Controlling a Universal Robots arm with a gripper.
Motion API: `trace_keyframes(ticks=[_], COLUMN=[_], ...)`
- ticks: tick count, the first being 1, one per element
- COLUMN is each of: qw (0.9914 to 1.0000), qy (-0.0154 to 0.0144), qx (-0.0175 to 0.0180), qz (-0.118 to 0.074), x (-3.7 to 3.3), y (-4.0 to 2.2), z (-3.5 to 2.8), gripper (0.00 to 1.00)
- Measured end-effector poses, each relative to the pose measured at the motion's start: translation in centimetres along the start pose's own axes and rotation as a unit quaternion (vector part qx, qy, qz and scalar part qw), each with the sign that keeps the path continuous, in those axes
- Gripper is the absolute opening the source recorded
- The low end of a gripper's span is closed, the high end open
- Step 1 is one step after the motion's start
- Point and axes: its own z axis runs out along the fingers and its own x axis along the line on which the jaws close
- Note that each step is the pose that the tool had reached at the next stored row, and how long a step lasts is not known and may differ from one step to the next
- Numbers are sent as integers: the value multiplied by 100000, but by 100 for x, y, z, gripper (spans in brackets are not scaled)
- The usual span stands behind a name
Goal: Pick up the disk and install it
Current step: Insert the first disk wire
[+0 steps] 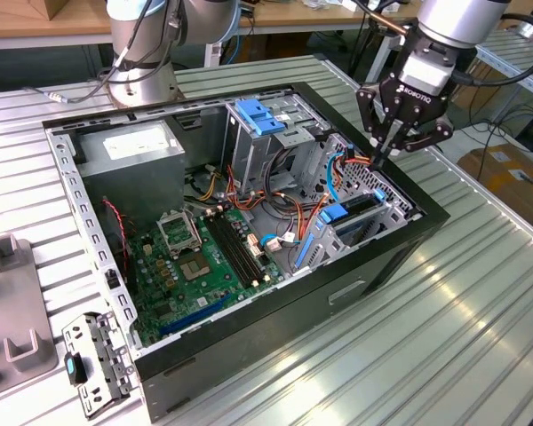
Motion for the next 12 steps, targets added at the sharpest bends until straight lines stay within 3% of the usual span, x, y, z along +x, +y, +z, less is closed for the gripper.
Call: trace_keyframes(ticks=[7, 12], qw=[99906, 99717], qy=[-62, -100], qx=[-99, -176], qz=[4322, 7518], x=[0, 0], y=[0, 0], z=[5, 8], gripper=[16, 16])
